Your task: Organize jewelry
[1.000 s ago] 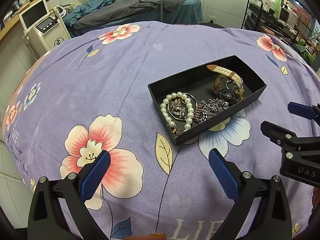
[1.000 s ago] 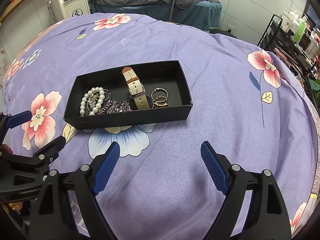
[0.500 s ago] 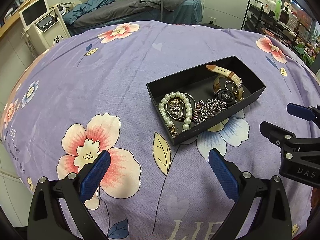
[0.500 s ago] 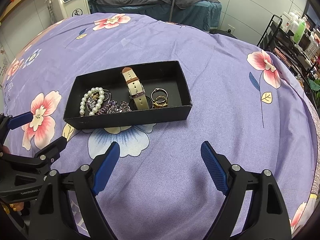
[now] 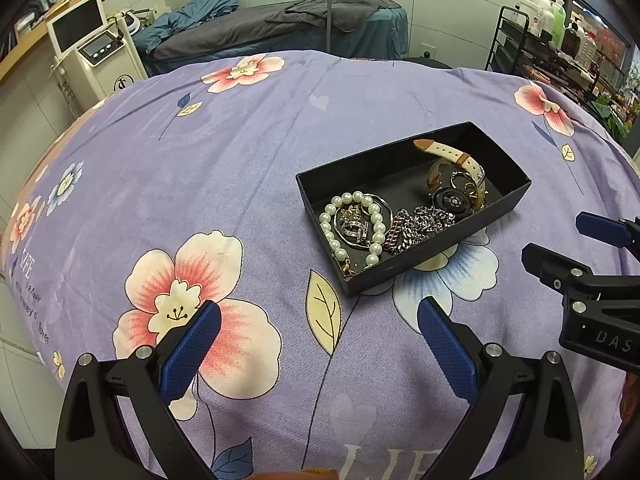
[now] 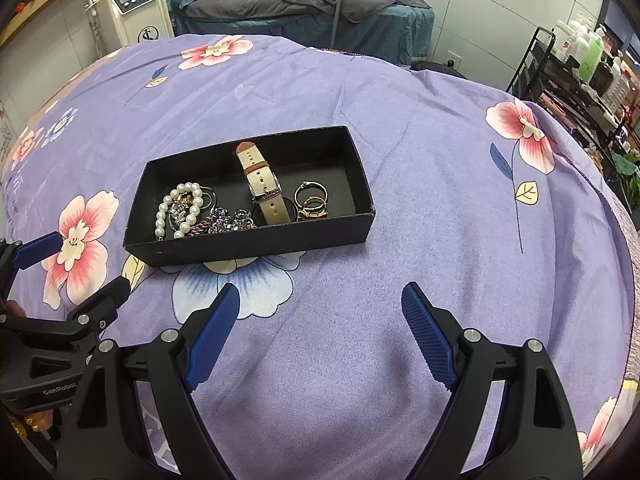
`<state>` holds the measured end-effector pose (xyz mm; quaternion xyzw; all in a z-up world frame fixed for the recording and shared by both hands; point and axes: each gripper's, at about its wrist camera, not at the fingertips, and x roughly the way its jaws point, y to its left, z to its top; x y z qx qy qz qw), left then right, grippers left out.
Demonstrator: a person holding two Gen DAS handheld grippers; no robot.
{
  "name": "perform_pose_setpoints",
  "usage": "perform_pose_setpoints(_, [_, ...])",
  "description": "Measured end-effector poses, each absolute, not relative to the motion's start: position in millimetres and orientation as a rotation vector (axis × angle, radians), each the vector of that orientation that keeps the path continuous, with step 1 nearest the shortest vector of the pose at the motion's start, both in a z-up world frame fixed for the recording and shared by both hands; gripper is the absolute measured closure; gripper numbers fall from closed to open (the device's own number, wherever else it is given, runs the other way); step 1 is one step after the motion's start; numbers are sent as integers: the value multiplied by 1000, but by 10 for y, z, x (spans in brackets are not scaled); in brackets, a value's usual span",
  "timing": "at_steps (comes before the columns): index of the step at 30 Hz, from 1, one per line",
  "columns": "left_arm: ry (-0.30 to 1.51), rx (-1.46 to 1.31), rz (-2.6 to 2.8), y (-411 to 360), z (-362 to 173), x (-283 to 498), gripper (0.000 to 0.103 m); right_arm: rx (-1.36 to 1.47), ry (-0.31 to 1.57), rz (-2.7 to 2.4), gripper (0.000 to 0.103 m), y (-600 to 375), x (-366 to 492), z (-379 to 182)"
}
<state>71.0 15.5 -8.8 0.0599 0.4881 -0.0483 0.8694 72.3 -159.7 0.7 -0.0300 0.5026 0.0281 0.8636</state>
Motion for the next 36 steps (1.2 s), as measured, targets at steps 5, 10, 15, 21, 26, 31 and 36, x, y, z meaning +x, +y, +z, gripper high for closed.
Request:
perform_pose_setpoints(5, [1024,115,-102,167,-85,704,6,-61,1048,66,21,-1574,706,31])
perform_pose_setpoints(10, [1029,115,-103,176,-101,694,6,-61,1052,68,21,-1562,690,18])
perform_pose_setpoints(15, [1030,115,-100,178,-110,687,6,-58,1057,68,21,-1562,692,10])
perform_pose_setpoints(21, [1030,115,-100,182,-109,687,6,-62,1058,71,21,-1550,689,2])
perform_pose_setpoints(26, [1030,115,-99,180,-105,689,6,-62,1057,71,20,-1550,689,2])
perform_pose_setpoints(31, [1032,114,-99,181,-107,693,6,-62,1059,71,21,-1546,689,2])
perform_pose_setpoints(36, [1037,114,-97,188,-117,691,6,-65,1059,73,20,-1529,691,-2])
